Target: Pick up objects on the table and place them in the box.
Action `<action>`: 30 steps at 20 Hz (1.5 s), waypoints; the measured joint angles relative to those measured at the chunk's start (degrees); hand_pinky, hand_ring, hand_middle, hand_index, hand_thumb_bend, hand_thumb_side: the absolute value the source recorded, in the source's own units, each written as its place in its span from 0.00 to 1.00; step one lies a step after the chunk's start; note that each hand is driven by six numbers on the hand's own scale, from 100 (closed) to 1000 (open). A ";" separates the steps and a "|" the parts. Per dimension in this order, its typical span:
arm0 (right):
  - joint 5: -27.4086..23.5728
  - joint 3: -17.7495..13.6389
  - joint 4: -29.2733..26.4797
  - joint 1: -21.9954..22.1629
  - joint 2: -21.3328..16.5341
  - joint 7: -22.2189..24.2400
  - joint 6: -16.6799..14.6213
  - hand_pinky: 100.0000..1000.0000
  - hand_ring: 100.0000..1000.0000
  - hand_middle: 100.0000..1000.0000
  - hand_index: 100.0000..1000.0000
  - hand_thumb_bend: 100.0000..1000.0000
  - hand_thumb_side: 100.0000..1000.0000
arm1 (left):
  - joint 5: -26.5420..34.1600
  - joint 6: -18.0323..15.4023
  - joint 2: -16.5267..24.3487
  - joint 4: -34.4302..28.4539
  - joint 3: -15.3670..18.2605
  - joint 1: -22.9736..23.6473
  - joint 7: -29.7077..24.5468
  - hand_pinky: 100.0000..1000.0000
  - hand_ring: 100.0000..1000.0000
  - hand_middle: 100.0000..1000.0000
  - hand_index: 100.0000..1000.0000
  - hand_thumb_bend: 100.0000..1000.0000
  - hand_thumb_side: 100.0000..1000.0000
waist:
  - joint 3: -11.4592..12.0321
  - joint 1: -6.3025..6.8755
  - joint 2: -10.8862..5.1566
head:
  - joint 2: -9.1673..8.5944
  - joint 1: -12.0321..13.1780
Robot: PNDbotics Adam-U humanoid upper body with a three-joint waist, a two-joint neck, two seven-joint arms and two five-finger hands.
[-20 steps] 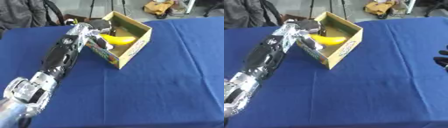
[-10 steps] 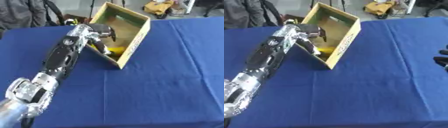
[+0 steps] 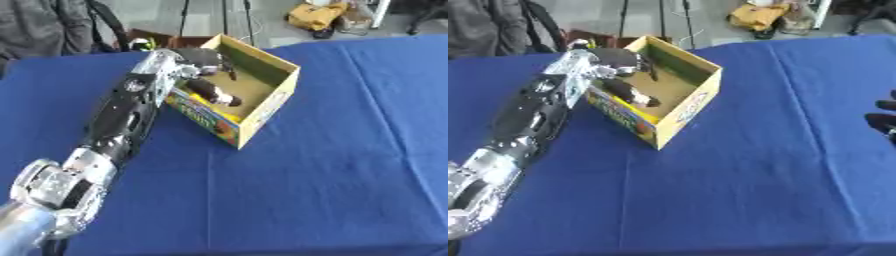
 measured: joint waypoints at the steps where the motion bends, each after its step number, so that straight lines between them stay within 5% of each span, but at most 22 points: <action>1: 0.00 -0.10 0.01 0.09 0.00 -0.02 -0.01 0.80 0.64 0.64 0.78 0.00 0.91 | 0.88 0.48 0.07 -1.09 0.74 0.00 0.81 0.76 0.72 0.61 0.71 0.45 0.96 | 0.21 -0.09 -0.01 | 0.00 -0.19; 7: 0.00 -0.84 0.14 0.69 0.00 -0.56 -0.35 0.80 0.64 0.64 0.78 0.00 0.91 | 6.38 3.33 2.72 -9.56 5.03 3.04 6.30 0.73 0.69 0.59 0.70 0.41 0.92 | 1.80 -0.21 -0.22 | 0.00 -1.64; 12: 0.00 -1.60 0.14 1.08 0.00 -1.26 -0.65 0.80 0.64 0.64 0.78 0.00 0.91 | 11.20 4.76 3.22 -17.32 8.79 9.93 11.10 0.72 0.69 0.59 0.70 0.42 0.91 | 4.08 -0.44 -0.18 | -0.06 -3.34; 20: 0.00 -2.30 0.13 1.28 -0.04 -1.84 -0.86 0.80 0.64 0.64 0.78 0.00 0.91 | 18.87 9.43 0.47 -28.26 11.04 22.13 18.76 0.72 0.71 0.63 0.71 0.45 0.95 | 6.63 -0.43 0.13 | -0.06 -5.04; 30: -0.01 -2.34 0.12 1.66 -0.05 -2.02 -1.02 0.80 0.64 0.64 0.78 0.00 0.91 | 27.63 18.10 -3.54 -36.85 11.03 35.96 27.46 0.71 0.71 0.65 0.72 0.47 1.00 | 6.81 -0.57 -0.33 | -0.06 -5.35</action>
